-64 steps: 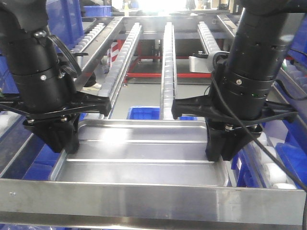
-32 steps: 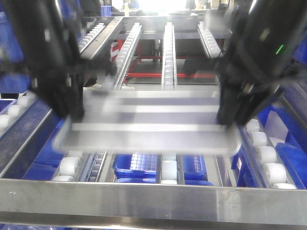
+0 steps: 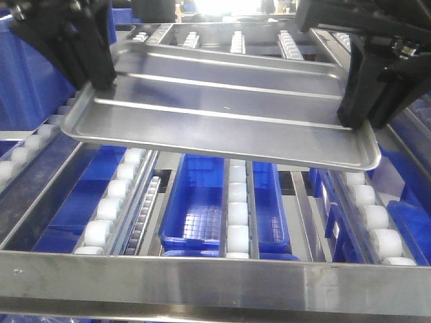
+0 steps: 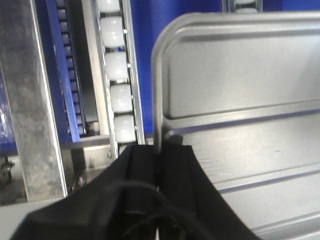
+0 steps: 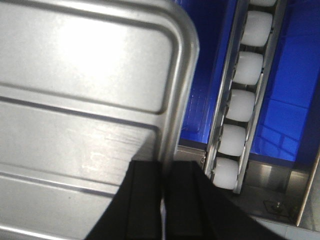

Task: Grab silver tray and stack on right shelf
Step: 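Lift the silver tray off the shelf with both grippers, then hold the tray level in both grippers while the base drives to another shelf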

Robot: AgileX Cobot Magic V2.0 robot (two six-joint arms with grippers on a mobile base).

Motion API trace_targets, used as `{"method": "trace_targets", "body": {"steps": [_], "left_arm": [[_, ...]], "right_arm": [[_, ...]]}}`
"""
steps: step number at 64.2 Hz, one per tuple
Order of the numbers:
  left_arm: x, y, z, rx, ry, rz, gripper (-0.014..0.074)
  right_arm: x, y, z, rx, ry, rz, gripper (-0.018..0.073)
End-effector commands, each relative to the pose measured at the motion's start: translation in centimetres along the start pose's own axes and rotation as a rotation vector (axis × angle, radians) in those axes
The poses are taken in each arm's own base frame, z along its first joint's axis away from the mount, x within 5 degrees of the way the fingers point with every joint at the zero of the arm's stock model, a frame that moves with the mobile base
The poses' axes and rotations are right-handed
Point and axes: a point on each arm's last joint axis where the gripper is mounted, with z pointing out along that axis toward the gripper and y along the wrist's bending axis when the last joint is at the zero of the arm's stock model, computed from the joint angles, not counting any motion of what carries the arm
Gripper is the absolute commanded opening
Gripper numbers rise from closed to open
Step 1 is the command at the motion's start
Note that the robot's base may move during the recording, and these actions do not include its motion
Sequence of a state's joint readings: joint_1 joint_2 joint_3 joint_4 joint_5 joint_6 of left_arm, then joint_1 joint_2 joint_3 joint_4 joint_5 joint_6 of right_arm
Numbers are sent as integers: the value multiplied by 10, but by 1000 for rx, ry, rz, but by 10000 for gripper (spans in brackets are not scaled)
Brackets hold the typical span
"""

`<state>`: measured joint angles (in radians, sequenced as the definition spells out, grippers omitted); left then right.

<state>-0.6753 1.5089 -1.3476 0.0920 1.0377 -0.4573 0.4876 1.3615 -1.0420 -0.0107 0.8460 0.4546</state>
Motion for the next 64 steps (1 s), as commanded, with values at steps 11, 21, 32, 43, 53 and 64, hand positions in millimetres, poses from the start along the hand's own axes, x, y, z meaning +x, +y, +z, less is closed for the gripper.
{"method": "trace_targets", "body": {"steps": [11, 21, 32, 43, 53, 64], "left_arm": [[-7, -2, -29, 25, -100, 19, -94], [-7, -2, -29, 24, -98, 19, -94], [-7, -2, -28, 21, -91, 19, -94], [-7, -2, -28, 21, -91, 19, -94], [-7, -2, -28, 21, -91, 19, -94], [-7, -2, -28, 21, -91, 19, -94]], "right_arm": [[-8, 3, -17, -30, -91, -33, 57], [-8, 3, -17, -33, -96, -33, 57], [-8, 3, -17, -31, -93, -33, 57], [-8, 3, -17, -31, -93, -33, 57], [-8, 3, -17, -31, -93, -33, 57], [-8, 3, -17, -31, -93, -33, 57]]}}
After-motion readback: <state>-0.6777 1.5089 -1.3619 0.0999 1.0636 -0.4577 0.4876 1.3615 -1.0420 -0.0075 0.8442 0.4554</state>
